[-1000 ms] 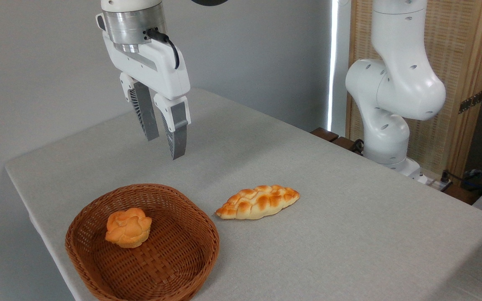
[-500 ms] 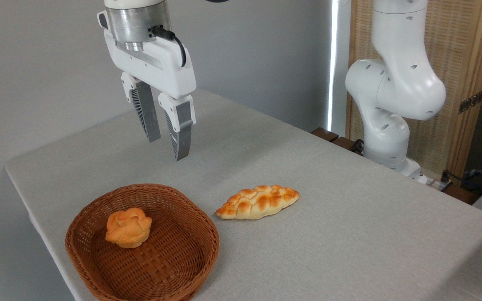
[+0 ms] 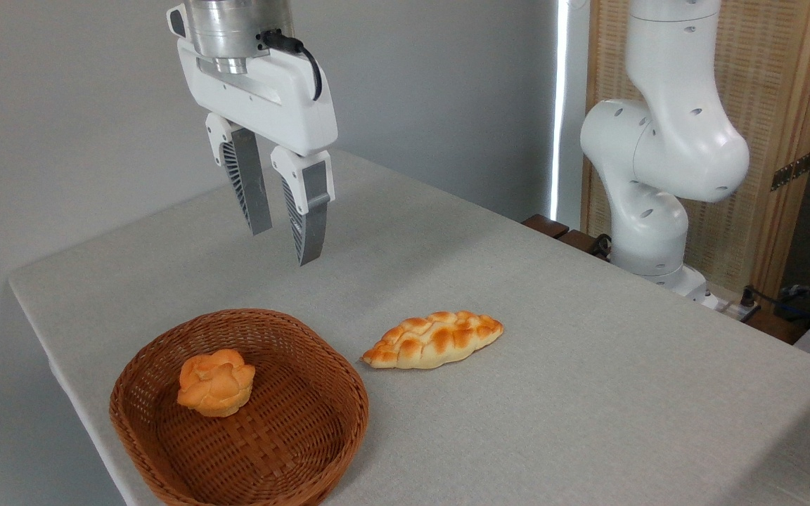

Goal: Put bread into the basket

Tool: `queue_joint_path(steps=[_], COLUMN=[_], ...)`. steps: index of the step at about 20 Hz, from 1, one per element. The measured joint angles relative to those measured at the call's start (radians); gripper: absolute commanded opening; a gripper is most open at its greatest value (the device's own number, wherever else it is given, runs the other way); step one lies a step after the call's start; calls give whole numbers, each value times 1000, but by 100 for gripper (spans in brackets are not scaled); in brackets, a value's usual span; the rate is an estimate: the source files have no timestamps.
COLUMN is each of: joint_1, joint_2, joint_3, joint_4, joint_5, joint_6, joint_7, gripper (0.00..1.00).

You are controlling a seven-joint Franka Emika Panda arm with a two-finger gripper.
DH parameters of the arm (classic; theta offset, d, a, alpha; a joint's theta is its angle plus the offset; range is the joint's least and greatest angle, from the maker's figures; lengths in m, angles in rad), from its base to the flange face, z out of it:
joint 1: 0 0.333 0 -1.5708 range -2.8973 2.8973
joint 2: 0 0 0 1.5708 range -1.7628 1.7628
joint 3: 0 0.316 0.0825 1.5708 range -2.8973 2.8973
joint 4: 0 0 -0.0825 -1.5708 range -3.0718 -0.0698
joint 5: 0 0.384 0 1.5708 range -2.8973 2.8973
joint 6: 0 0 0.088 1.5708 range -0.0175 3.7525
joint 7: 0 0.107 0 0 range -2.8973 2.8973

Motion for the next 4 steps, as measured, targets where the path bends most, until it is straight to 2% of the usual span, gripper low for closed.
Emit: queue_joint_path(steps=[4], joint_1=[0], joint_2=[-3], joint_3=[0], joint_4=[0], joint_5=[32], joint_6=[0], joint_7=[0], gripper=[100])
